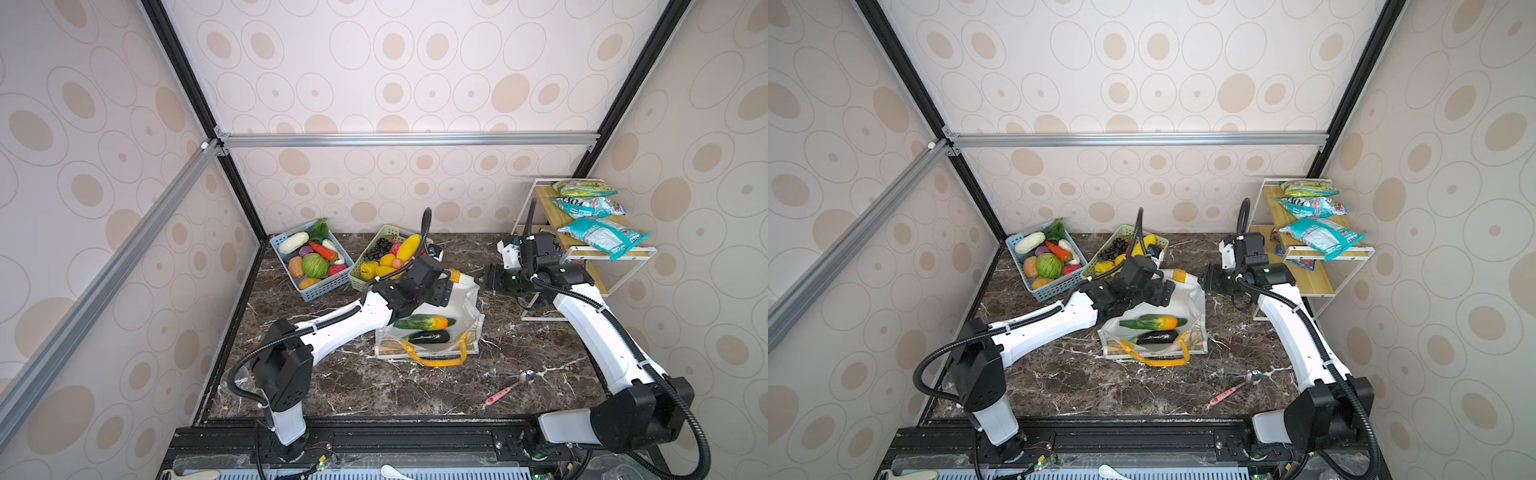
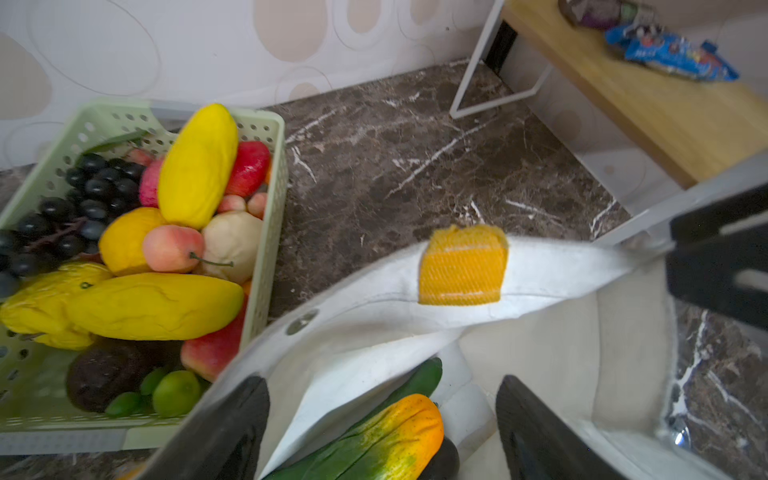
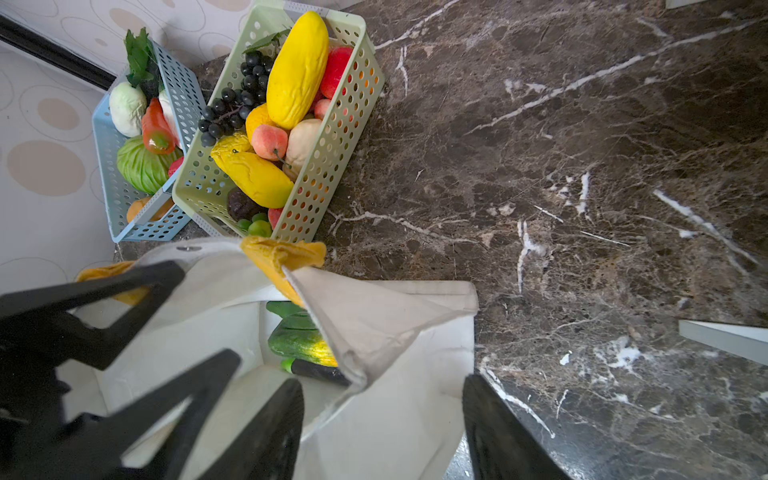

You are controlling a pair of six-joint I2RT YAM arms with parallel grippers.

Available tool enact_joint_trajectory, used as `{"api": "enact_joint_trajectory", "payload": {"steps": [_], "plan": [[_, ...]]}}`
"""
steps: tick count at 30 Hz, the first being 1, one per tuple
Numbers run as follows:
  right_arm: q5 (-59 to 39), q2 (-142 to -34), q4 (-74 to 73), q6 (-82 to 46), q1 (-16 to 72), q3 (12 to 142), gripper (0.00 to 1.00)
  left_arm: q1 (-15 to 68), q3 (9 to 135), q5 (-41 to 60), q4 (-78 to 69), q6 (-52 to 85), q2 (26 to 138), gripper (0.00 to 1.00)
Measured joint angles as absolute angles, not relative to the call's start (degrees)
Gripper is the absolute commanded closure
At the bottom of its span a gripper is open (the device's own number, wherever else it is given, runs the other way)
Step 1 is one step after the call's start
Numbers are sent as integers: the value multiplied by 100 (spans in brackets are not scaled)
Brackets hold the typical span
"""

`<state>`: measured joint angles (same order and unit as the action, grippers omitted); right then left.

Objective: Place the food into the grocery bag and tie it
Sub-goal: 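Open the left gripper to release the squash and lift out, then move the open left gripper over the blue vegetable basket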

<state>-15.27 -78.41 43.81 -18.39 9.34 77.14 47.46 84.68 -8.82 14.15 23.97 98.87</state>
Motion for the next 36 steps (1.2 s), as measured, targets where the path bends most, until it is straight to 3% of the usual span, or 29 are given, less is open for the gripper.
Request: {"api": "enact_joint_trajectory", "payload": {"steps": [9, 23, 36], "plan": [[-1525, -7865, 4414, -1791, 934, 7898, 36, 3516, 8311, -1002, 1271, 2488, 9052, 15], [-1544, -8049, 4445, -1726, 934, 8040, 36, 1693, 7548, -1540, 1297, 2657, 8978, 16], [-1559, -8204, 4436, -1704, 937, 8165, 36, 843, 7588, -1028, 1055, 3358, 10049, 26]]}}
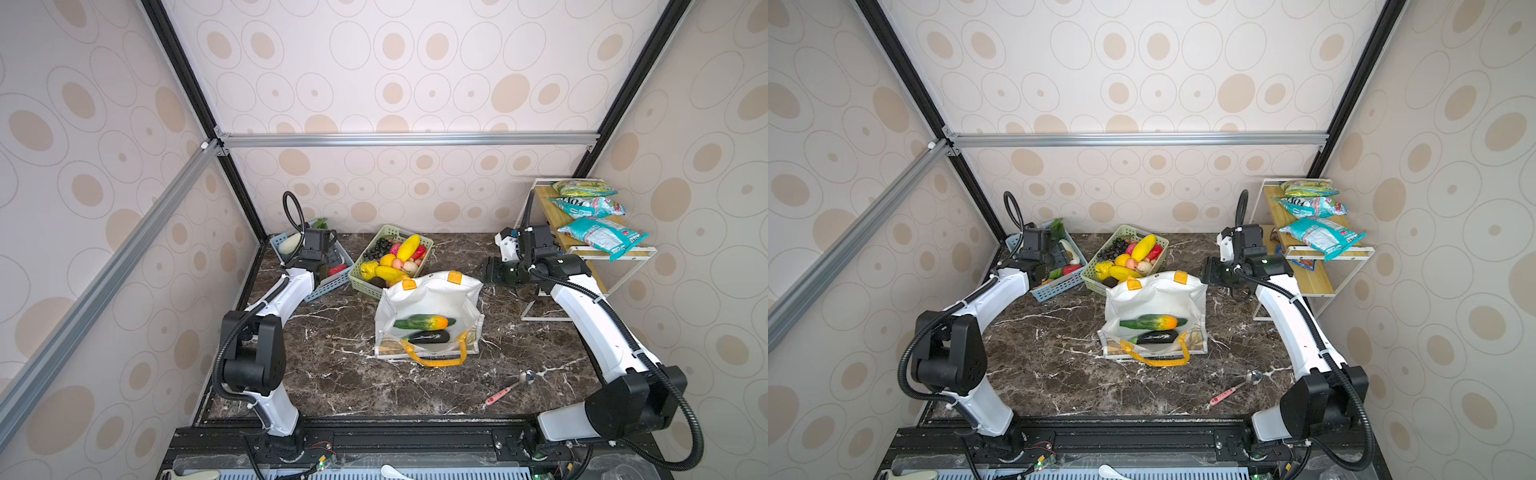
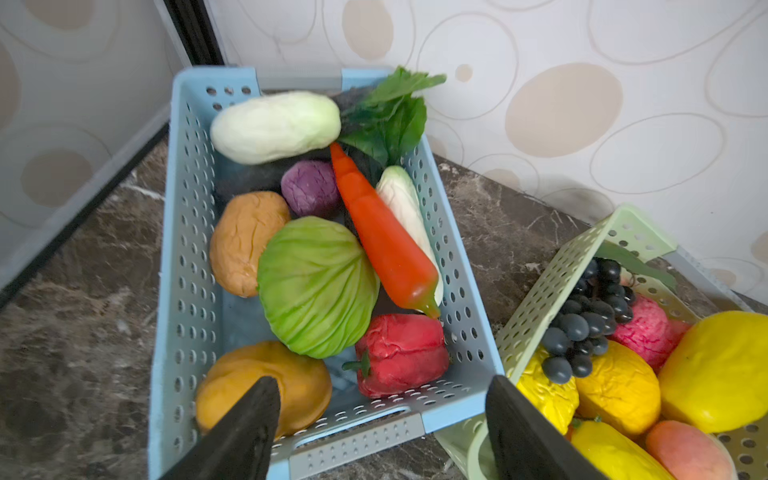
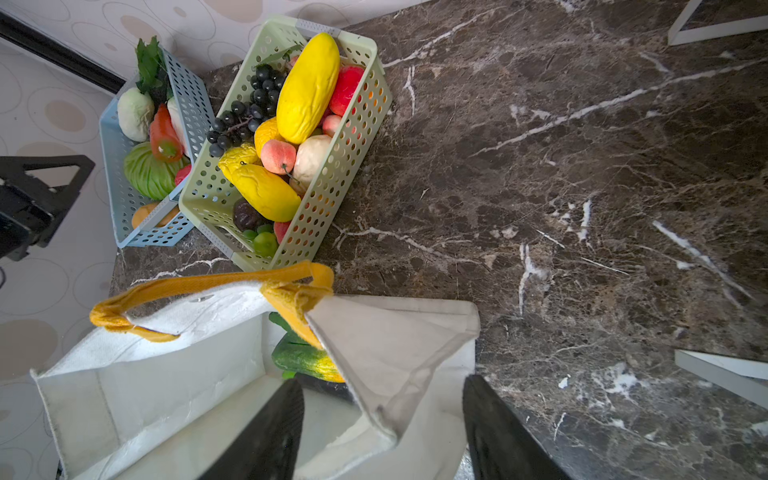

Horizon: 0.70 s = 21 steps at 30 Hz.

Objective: Place the food into the grocery bag and tie it
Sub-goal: 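Move the open left gripper over the blue vegetable basket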

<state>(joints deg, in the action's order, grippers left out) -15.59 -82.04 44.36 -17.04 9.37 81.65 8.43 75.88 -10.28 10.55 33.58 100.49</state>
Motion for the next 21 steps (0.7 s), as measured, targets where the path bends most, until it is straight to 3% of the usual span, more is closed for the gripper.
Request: {"api": "enact_joint_trajectory", "payload": {"steps": [21], "plan": [[-1564, -8366, 4327, -1706, 937, 8130, 36, 744, 8388, -266, -1, 5133, 11775, 26]]}}
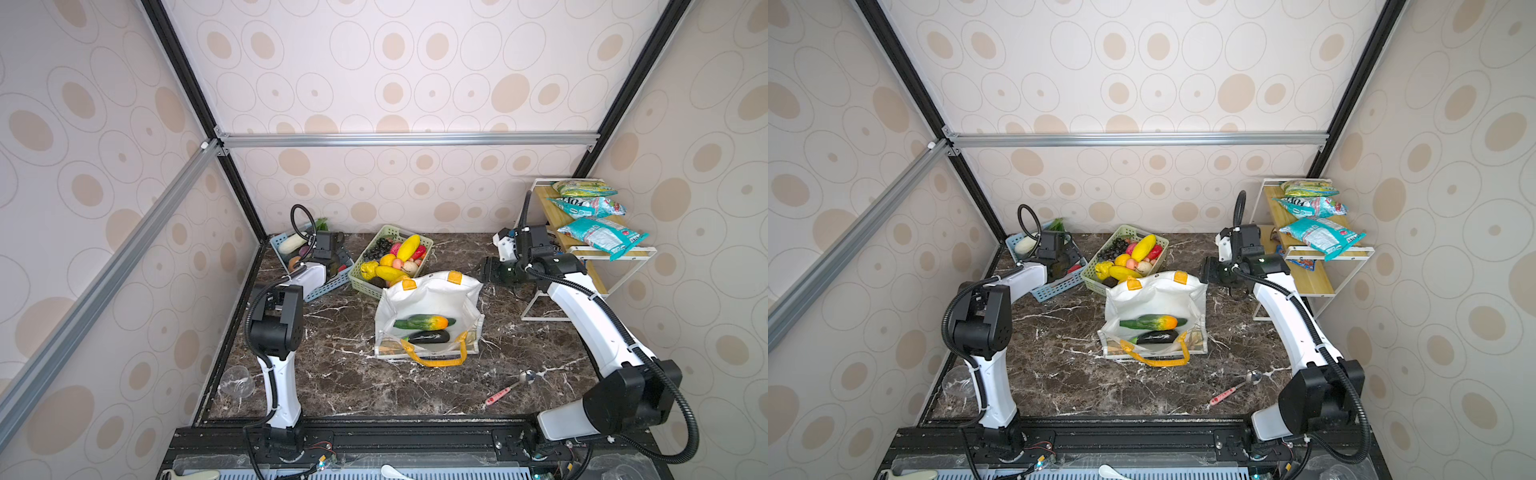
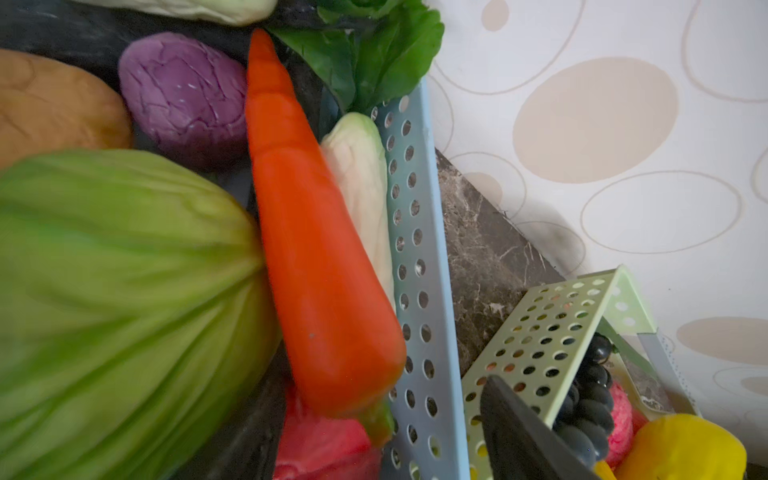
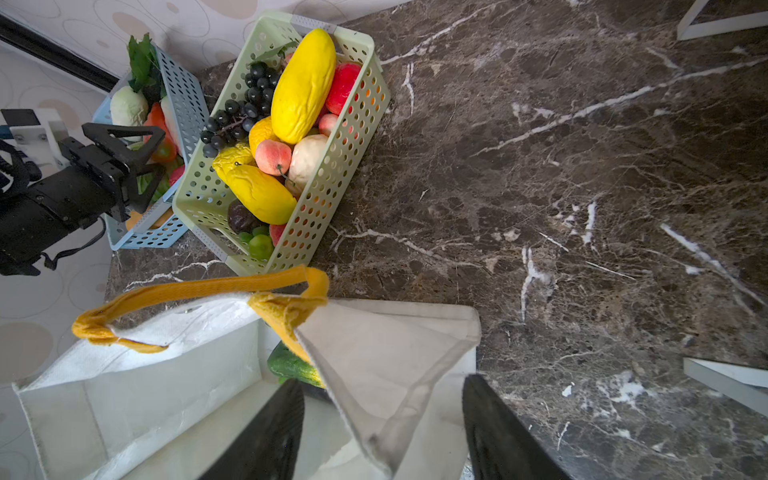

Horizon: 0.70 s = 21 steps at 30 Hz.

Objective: Place the food into the grocery bag and tie it
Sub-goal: 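Move the open left gripper over the blue vegetable basket, then lower the left gripper and grasp the red carrot by its thick end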

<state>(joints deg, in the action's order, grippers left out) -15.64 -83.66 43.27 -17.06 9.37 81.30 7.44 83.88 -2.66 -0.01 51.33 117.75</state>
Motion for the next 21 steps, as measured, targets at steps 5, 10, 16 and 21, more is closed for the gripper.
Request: {"api": "enact_joint_trajectory", "payload": {"steps": [5, 10, 16, 21], "plan": [[-1562, -8409, 4331, -1706, 937, 8130, 37, 742, 8506, -368, -126, 5332, 11968, 28], [-1553, -8409, 4329, -1706, 937, 8123, 36, 740, 8785, -539, -176, 5535, 12258, 34], [-1525, -8407, 4331, -1704, 937, 8012, 37, 738, 8831, -781, -235, 5745, 12350, 45], [-1500, -8403, 4331, -1704, 937, 7920, 36, 738, 8829, -858, -233, 5808, 12363, 55]]}}
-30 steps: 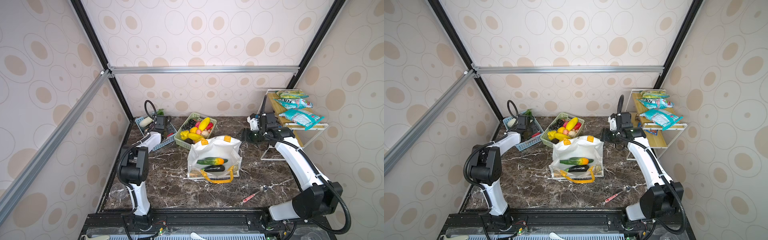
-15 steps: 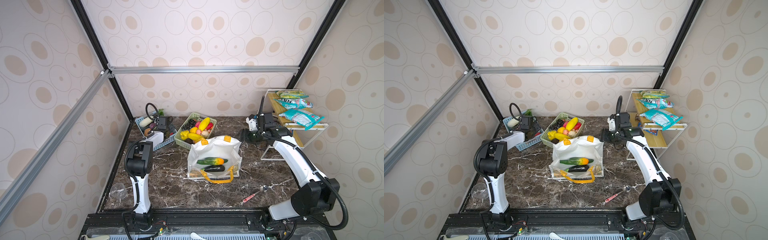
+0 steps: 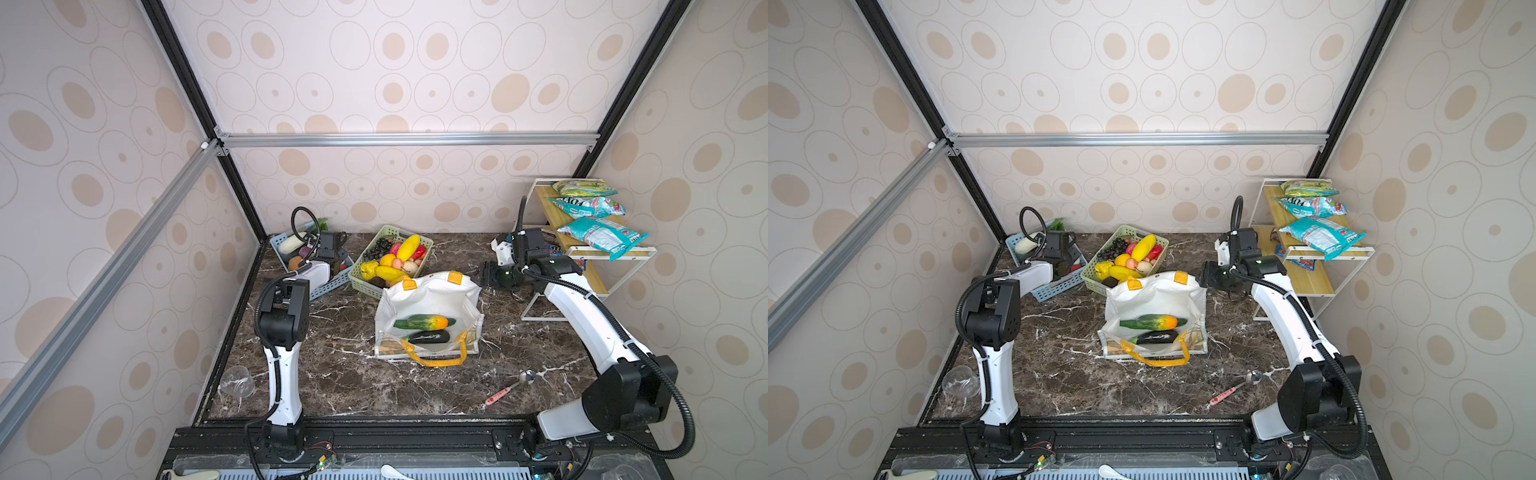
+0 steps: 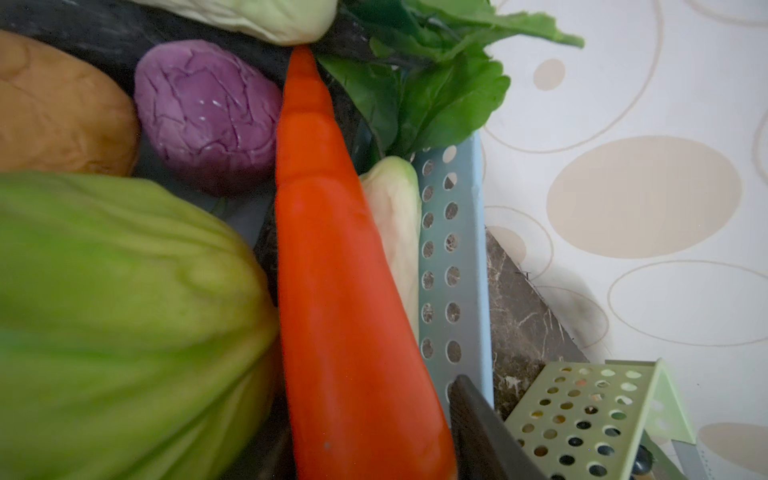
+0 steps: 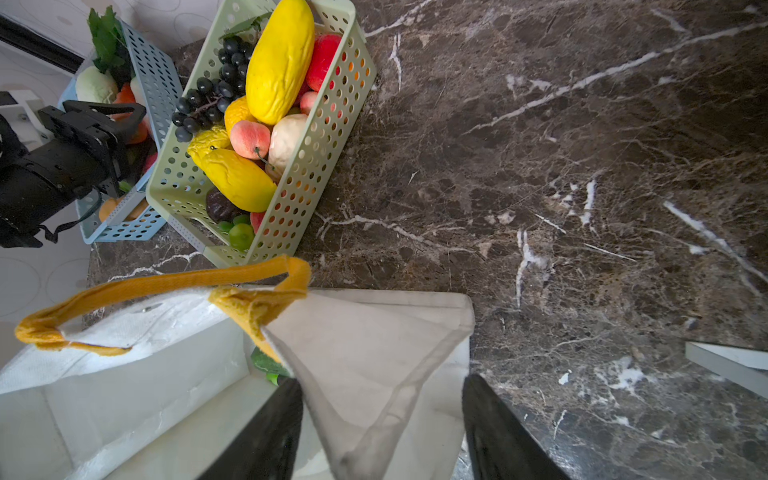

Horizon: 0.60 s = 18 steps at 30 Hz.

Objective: Place the food into the grocery bag and tie it
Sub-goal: 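Lower the left gripper and grasp the red carrot by its thick end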

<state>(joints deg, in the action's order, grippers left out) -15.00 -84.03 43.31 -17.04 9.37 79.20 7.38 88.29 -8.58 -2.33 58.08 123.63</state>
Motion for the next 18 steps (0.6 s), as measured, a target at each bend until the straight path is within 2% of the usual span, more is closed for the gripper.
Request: {"api": "enact_joint_trajectory", "payload": {"steps": [8, 18], "plan": [[-1500, -8361, 4348, -1704, 937, 7907, 36, 740, 8731, -947, -272, 5828, 12344, 62], [-1507, -8311, 4331, -1706, 937, 7878, 37, 779, 8475, -950, -314, 5601, 12095, 64]]}}
